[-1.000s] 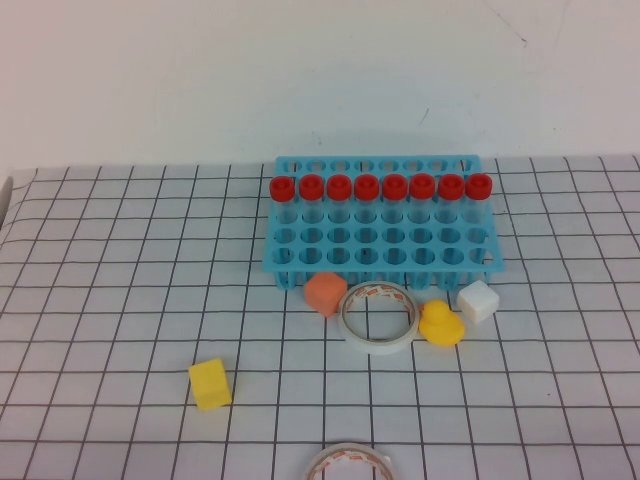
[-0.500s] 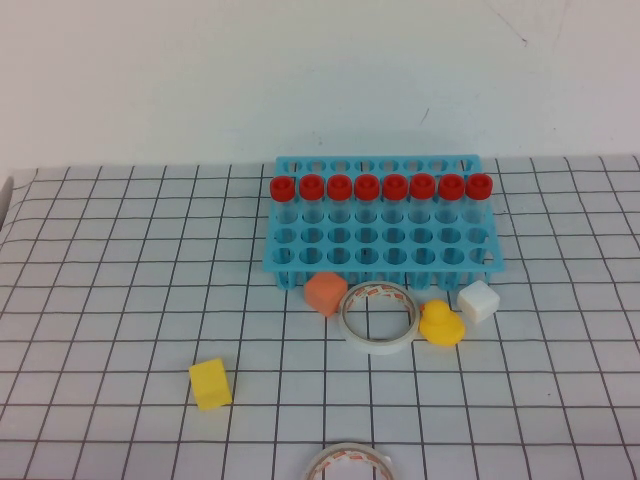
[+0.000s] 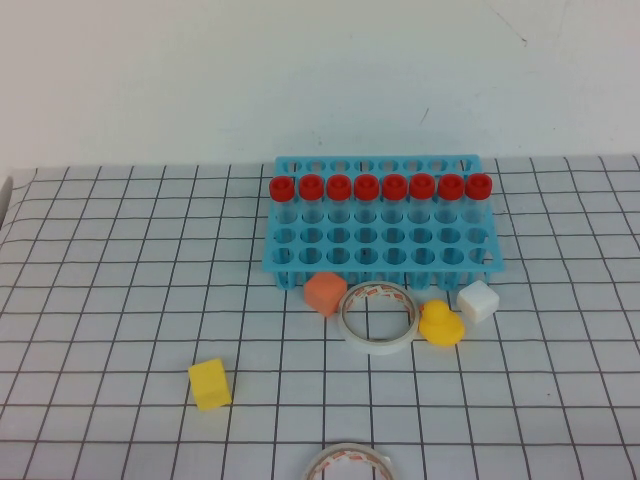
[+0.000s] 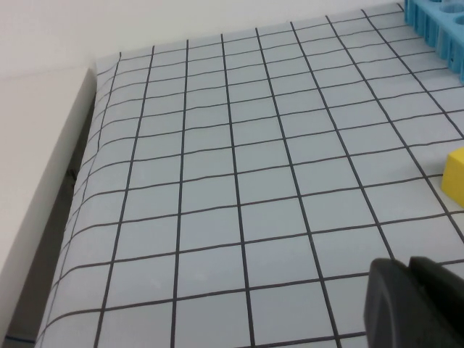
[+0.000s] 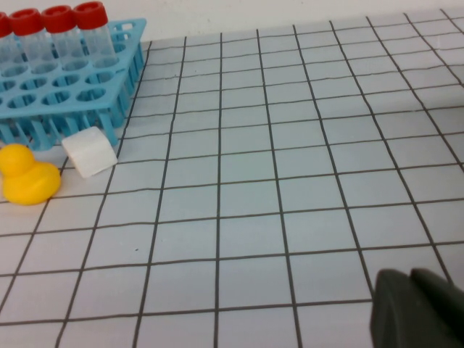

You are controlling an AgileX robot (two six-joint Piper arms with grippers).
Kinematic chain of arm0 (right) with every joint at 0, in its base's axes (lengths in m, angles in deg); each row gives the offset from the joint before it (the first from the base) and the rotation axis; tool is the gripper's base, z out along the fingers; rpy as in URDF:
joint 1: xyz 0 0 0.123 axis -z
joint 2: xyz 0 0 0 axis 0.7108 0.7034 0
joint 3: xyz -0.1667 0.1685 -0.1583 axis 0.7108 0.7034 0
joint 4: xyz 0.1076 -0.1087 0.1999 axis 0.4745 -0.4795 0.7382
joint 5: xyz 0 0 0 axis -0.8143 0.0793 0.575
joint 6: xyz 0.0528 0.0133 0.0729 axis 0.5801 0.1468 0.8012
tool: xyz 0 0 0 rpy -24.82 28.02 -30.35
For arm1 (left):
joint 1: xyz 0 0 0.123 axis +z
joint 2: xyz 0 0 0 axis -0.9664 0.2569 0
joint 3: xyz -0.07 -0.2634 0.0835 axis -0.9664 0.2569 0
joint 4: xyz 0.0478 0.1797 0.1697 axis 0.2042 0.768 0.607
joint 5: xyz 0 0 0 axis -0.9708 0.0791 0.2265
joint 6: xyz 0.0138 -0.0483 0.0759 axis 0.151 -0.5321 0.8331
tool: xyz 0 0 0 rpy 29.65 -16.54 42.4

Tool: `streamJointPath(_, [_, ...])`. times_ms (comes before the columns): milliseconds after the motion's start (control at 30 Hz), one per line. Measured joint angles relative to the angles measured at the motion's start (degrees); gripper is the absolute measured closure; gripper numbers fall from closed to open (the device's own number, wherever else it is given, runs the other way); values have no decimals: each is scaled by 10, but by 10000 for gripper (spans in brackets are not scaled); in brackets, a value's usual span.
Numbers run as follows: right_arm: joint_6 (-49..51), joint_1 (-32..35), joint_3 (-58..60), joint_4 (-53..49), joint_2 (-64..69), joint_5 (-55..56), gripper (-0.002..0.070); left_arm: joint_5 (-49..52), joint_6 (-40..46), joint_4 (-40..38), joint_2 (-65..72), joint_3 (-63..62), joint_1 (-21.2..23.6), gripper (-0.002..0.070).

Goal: Place the test tubes

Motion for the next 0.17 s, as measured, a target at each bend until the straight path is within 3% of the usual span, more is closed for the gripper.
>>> streamJointPath(167, [0, 0, 0, 0, 0, -1, 678, 0, 0, -1, 0, 0, 0, 676])
